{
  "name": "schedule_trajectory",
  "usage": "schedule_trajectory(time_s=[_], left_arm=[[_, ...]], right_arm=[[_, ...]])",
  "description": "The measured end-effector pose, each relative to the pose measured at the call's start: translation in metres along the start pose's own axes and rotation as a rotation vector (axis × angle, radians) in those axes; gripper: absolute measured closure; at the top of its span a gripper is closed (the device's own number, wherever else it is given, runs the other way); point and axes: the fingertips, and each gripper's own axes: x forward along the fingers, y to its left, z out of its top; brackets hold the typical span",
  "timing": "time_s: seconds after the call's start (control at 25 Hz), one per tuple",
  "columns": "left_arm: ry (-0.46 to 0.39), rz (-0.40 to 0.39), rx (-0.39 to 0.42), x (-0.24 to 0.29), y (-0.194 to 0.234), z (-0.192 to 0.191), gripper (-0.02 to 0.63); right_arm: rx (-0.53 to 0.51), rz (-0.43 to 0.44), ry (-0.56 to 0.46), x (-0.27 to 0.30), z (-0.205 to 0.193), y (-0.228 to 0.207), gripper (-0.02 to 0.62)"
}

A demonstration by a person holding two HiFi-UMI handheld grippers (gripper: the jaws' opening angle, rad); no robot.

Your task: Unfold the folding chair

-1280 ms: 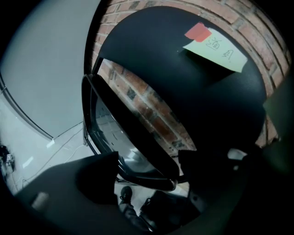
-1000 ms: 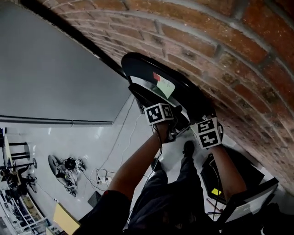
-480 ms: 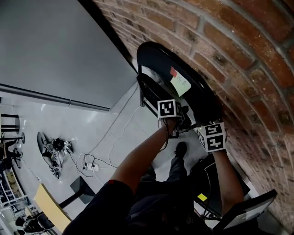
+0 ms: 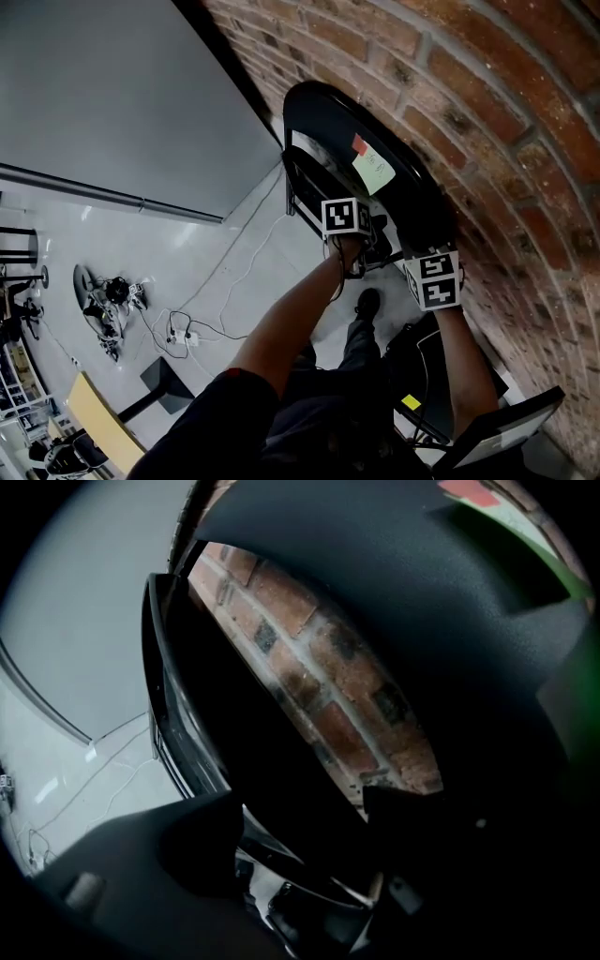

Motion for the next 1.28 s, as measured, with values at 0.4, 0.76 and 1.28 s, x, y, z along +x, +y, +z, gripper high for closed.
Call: schedule_trajectory(time_s=[0.4, 0.76, 1.28], left_arm=[[0.103, -0.037, -0.135, 0.006, 0.012, -0.015, 0.121], [0.065, -0.093, -0.180, 0.000, 0.006, -0.017, 0.192], [0.060, -0.107, -0.201, -0.009, 0.015, -0.027, 0.164]], right_arm=[[0.002, 0.001, -0.003, 0.002, 0.000, 0.000, 0.414], [-0.008, 0.003, 0.001, 0.001, -0.001, 0.001, 0.414], [-0.012, 0.005, -0.013, 0.002, -0.001, 0.002, 0.411]])
